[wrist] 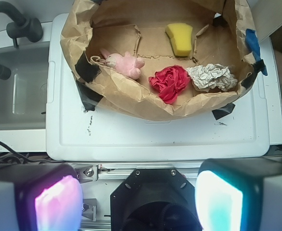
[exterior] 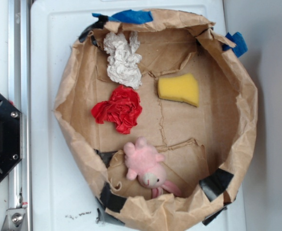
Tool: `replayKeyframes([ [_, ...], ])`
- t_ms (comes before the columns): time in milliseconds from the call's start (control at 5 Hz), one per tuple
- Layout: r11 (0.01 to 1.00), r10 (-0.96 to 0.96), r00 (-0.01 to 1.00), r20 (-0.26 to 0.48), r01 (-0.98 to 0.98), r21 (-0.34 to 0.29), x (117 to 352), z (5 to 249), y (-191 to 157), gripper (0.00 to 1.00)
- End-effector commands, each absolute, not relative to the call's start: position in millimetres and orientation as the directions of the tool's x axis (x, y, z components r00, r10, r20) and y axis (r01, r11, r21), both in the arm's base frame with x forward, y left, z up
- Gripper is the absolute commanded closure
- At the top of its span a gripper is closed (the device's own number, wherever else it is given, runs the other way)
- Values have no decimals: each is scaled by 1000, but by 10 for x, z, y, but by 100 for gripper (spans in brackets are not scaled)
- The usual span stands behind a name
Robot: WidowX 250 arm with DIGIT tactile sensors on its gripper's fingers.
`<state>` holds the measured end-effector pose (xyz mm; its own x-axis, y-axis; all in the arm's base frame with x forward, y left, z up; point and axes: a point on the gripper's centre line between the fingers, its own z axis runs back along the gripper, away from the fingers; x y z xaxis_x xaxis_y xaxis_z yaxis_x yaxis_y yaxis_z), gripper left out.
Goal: Grab the red paper.
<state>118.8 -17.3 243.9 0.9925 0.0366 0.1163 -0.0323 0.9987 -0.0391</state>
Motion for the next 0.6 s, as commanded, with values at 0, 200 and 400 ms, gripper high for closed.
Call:
replayKeyframes([
  [0, 999, 37, 993, 116, -32, -39, 1188, 2439, -173, 0],
  [200, 970, 235, 957, 172, -220, -105, 1518, 2337, -175, 0],
  [400, 958, 284, 948, 147, -273, -86, 1663, 2200, -139, 0],
])
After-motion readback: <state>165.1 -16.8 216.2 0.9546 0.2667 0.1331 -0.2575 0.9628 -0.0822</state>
